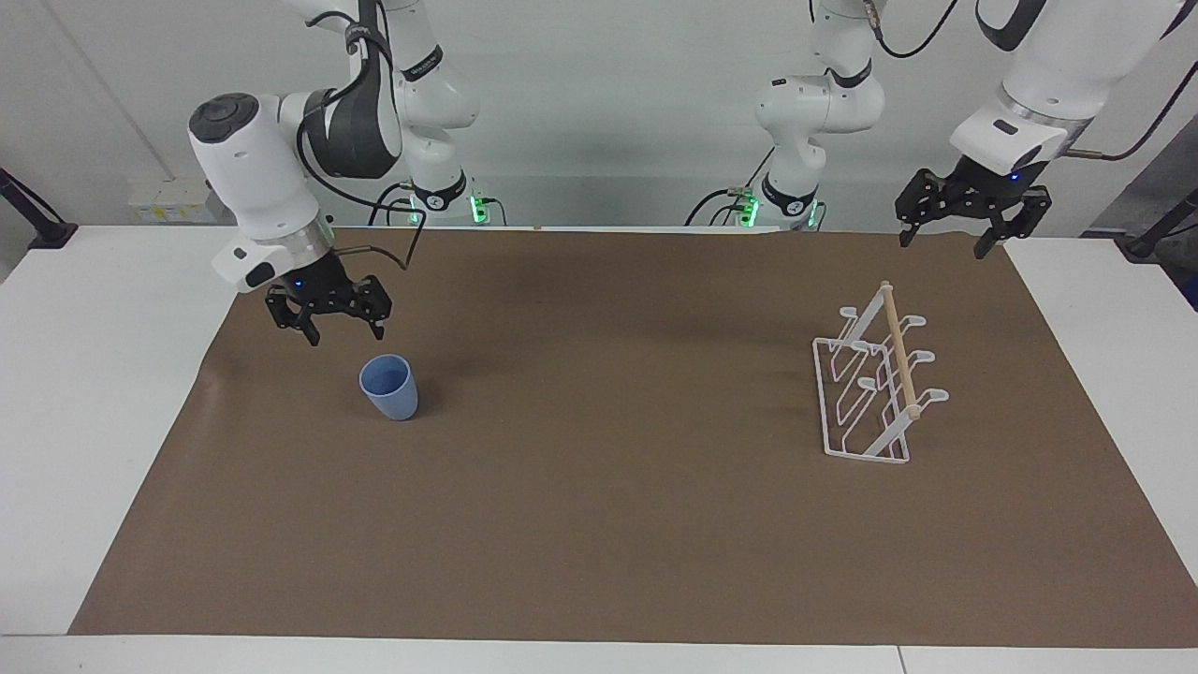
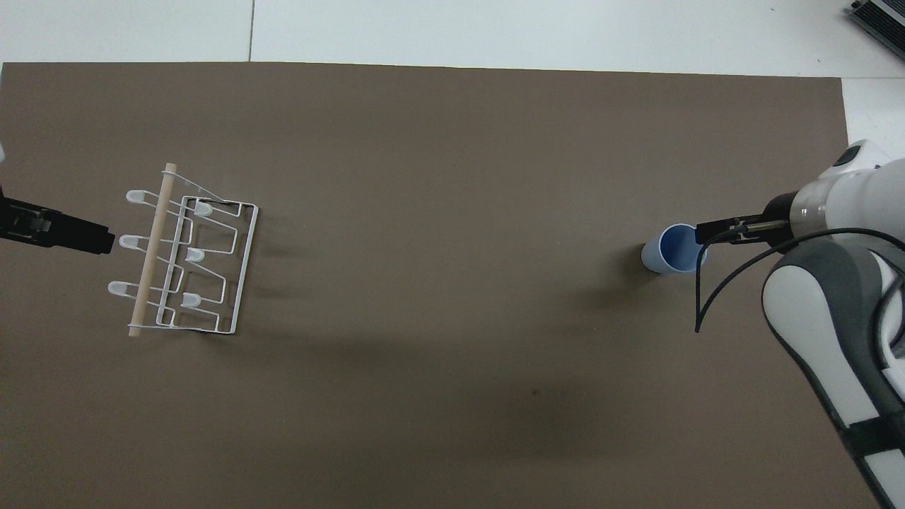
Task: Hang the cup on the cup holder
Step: 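Reach the right gripper down into the rim of the blue cup, then close the right gripper on the blue cup's rim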
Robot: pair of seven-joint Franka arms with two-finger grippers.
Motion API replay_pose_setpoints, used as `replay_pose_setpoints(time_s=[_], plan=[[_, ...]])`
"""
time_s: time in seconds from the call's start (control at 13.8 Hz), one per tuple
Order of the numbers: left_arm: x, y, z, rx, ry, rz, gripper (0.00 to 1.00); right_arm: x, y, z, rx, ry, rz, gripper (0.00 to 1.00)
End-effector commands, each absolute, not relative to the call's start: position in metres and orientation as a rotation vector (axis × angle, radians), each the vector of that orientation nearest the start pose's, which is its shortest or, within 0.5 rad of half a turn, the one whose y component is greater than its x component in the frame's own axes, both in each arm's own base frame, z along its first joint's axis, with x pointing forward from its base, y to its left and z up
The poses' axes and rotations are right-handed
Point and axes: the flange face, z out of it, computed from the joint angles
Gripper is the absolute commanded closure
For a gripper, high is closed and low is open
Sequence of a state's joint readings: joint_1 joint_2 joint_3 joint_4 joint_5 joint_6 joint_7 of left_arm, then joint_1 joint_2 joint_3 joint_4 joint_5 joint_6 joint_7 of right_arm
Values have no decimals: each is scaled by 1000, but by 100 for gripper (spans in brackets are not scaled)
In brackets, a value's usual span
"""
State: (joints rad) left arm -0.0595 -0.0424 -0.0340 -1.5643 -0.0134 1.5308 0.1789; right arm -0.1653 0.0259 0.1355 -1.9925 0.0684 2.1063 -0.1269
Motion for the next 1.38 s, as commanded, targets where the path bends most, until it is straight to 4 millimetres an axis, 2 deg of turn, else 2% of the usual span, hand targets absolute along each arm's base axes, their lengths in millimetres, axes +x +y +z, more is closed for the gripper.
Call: replay_pose_setpoints(time_s=[0.0,0.36,0.65,1.09,1.3], plan=[[527,-49,648,-3133,427,-6,0,578,-25,430,-3091,-126,-146,0],[527,-49,648,-3133,427,-6,0,572,-29,391,-3136,-180,-122,0],[526,-49,649,-3134,425,-9,0,562,-33,372,-3135,-210,-115,0],[527,-49,648,-3134,425,-6,0,562,-37,367,-3136,-198,-123,1],[527,-49,648,-3133,427,-6,0,562,-36,367,-3135,-190,-120,14]])
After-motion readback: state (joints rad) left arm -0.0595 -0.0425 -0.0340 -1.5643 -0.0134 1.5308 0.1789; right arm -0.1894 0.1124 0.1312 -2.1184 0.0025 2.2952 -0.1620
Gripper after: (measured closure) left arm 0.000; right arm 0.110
